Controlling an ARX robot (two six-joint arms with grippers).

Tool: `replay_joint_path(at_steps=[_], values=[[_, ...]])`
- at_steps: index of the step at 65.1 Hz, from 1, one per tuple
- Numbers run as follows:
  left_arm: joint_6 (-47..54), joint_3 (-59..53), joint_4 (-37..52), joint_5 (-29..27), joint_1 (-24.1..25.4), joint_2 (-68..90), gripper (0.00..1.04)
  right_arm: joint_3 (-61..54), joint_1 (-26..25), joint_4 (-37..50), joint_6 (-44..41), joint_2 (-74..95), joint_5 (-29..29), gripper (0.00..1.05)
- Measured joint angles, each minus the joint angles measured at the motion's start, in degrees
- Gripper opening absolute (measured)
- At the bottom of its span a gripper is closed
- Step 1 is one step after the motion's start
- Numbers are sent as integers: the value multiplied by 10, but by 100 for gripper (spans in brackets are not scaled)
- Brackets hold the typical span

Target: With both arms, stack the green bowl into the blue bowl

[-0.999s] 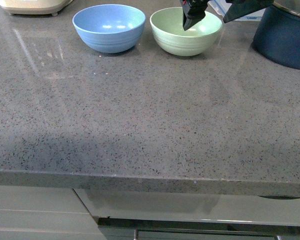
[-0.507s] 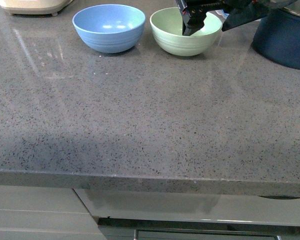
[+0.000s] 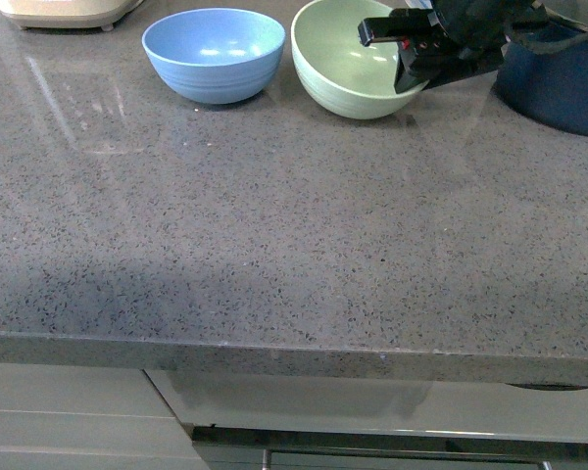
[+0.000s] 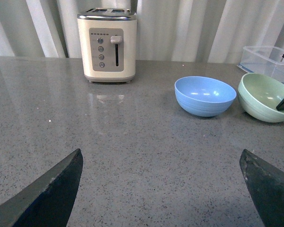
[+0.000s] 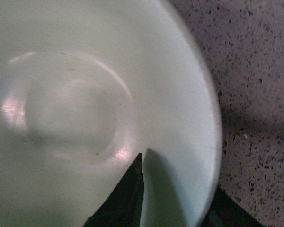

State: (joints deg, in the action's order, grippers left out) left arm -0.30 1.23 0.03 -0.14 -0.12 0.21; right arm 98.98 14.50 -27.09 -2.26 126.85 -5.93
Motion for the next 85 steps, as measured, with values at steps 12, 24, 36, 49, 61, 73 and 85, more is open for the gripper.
replay_joint_path(at_steps=[12, 24, 36, 49, 61, 73, 85], values=[[0, 0, 0, 0, 0, 0, 98, -40, -7, 19, 13, -46, -5, 0], [0, 0, 0, 0, 0, 0, 98, -75, -17, 29, 16, -66, -1, 1], [0, 0, 0, 0, 0, 0, 98, -84, -29, 26, 21, -76, -1, 1], [0, 0, 0, 0, 0, 0, 98, -50, -35, -11, 18, -74, -2, 1], [0, 0, 0, 0, 0, 0, 98, 62, -30, -62, 13, -48, -11, 1], [0, 0, 0, 0, 0, 0, 98, 209, -12, -122, 7, 0, -15, 1], [0, 0, 0, 0, 0, 0, 98, 279, 13, -152, 4, 31, -15, 1]])
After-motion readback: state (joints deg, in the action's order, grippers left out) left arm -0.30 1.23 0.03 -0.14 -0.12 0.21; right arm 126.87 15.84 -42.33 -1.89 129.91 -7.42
